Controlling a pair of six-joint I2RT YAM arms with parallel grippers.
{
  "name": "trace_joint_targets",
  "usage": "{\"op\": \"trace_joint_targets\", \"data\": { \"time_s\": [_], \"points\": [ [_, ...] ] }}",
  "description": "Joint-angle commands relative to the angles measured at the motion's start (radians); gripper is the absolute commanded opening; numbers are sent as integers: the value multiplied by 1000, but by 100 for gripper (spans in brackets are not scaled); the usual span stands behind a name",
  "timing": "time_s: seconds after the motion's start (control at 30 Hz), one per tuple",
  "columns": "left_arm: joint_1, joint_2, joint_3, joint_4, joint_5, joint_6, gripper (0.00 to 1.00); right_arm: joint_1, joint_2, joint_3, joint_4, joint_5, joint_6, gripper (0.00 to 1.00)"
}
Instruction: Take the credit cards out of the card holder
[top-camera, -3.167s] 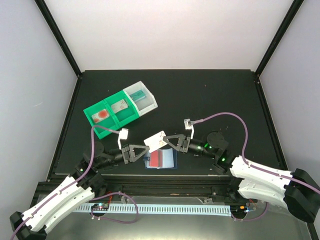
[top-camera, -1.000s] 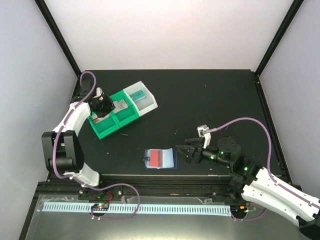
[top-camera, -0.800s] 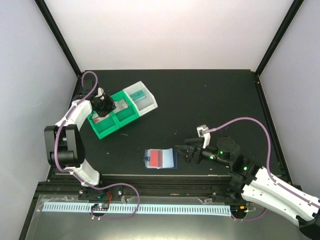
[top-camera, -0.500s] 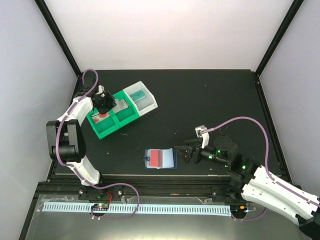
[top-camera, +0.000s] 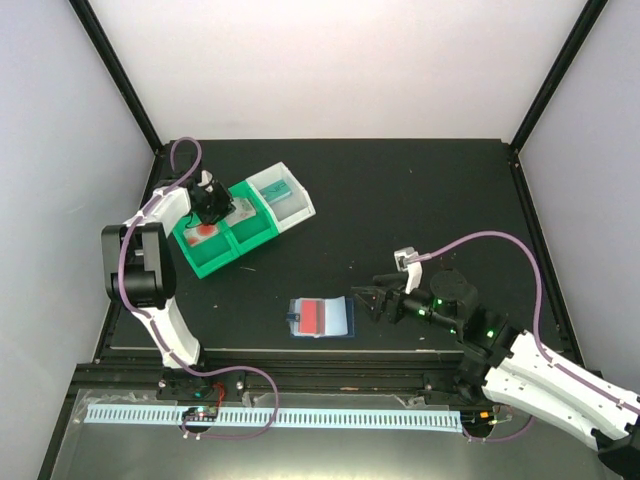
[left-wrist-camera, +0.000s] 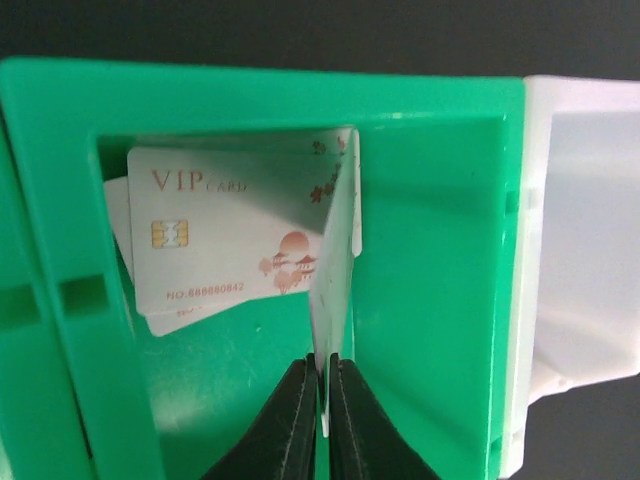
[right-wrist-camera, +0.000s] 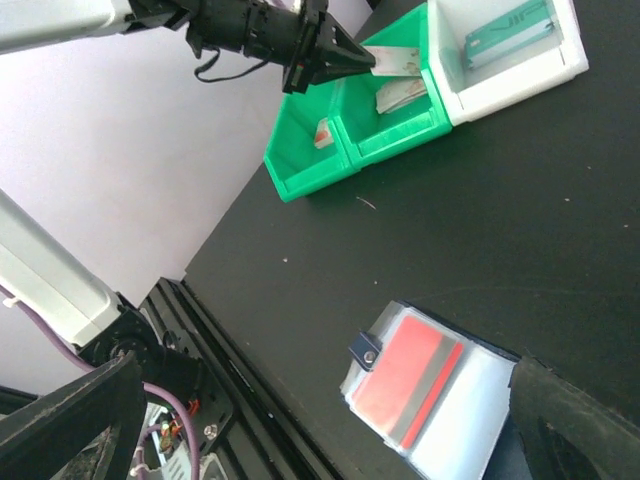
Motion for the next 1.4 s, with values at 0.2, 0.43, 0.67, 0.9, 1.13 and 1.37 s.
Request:
{"op": "trace_joint_targets", "data": {
  "time_s": [0.2, 0.43, 0.67, 0.9, 1.13, 1.37],
  "points": [
    [2, 39, 55, 28, -25, 28, 12, -3, 48, 22, 34, 44, -2, 100],
    [2, 20, 72, 8, -74, 51, 23, -2, 79, 16, 37, 57, -1, 100],
    [3, -7, 77, -19, -116, 71, 40, -2, 106, 13, 36, 105, -4, 100],
    [2, -114, 73, -61, -133, 104, 59, -2, 99, -21, 42, 119, 12, 100],
    [-11, -273, -43, -67, -48, 140, 98, -2, 100, 5, -19, 136, 23, 100],
    [-47, -479, -227, -55, 90, 219, 99, -3, 136, 18, 55, 25, 75, 100]
  ]
}}
